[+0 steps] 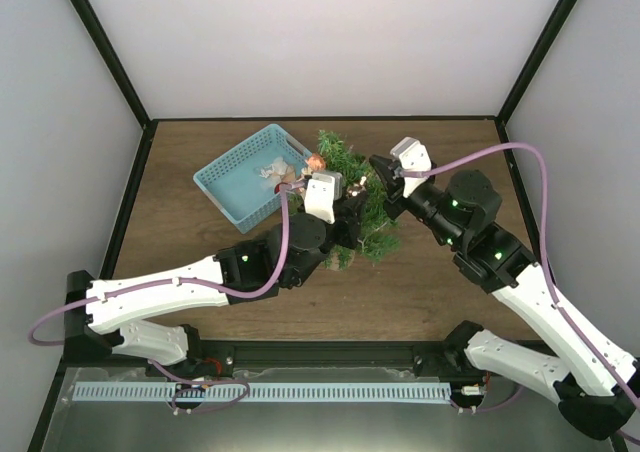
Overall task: Decorate the small christmas tree
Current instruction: Hang the decoration item on the Christmas tree.
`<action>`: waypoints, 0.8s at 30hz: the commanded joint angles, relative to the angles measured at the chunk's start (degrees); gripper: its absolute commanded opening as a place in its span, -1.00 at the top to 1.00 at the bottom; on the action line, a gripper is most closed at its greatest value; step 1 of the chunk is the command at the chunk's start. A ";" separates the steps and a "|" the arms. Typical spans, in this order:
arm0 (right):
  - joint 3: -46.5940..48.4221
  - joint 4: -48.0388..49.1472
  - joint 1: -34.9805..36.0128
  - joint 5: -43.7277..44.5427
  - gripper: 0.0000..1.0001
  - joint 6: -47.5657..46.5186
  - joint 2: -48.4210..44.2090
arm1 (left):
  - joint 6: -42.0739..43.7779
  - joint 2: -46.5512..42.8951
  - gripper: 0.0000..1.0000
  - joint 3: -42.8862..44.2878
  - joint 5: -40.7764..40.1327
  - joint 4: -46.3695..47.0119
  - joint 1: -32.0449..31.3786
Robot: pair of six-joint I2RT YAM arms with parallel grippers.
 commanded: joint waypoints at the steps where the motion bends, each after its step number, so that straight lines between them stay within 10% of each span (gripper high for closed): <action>1: -0.02 1.74 -0.67 -1.45 0.99 -0.07 0.45 | 0.51 -0.19 0.44 1.10 -1.60 -0.37 -0.25; 24: -1.78 -0.64 -2.35 -1.86 0.99 2.88 -1.56 | 0.46 0.82 0.44 1.53 1.06 -1.00 -0.24</action>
